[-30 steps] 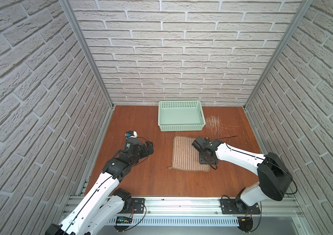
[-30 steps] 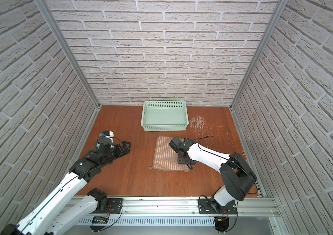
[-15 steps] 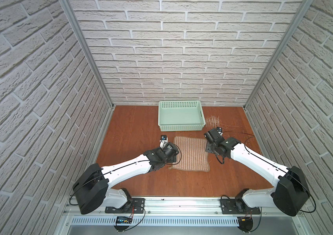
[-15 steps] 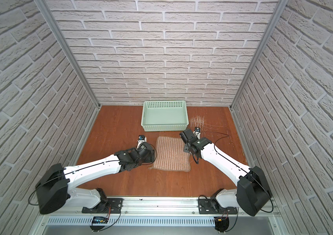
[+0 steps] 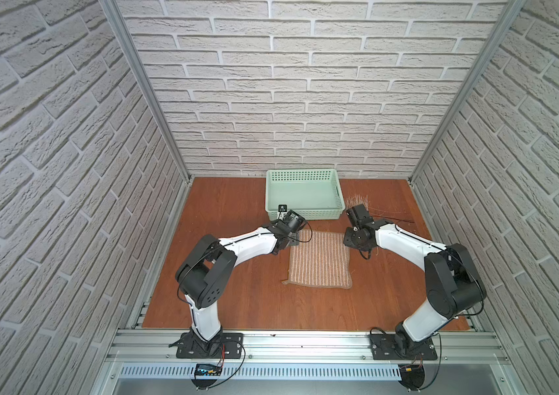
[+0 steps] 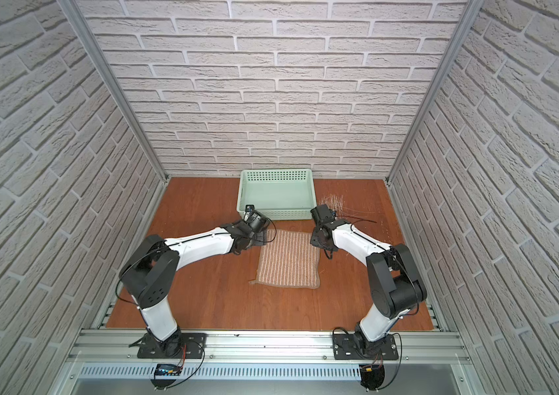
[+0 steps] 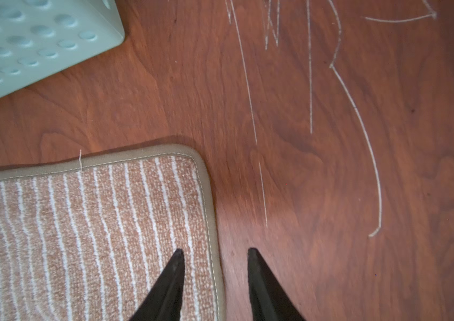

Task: Fold the square dishcloth
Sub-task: Place the cleaning item at the center of the board, then fold the cleaning item at the center of the board.

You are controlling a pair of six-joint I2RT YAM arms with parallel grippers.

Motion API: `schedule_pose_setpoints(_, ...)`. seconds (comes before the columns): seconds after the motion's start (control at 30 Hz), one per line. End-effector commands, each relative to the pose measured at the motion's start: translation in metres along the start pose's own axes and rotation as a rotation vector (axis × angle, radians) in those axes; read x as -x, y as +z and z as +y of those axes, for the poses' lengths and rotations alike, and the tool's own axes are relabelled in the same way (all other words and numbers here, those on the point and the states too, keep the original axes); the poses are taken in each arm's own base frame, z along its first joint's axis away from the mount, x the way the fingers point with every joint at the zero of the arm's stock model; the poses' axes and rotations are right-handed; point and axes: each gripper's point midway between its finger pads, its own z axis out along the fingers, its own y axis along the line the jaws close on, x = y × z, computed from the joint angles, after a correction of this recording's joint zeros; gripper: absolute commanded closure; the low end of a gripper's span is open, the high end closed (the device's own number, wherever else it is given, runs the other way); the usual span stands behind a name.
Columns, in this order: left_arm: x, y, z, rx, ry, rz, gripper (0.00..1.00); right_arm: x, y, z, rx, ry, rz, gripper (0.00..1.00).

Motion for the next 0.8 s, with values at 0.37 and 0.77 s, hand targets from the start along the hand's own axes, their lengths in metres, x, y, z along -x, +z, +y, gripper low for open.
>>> schedule_pose_setpoints(0.37,0.016,0.042,-0.027,-0.103,0.065,0.060,0.34,0.011,0.019,0.013,0.083,-0.015,-0.012,0.66)
schedule_pose_setpoints(0.77,-0.003,0.062,-0.033,-0.141,0.076,0.133,0.47,0.011,0.032,0.004,0.053,0.005,0.016,0.69)
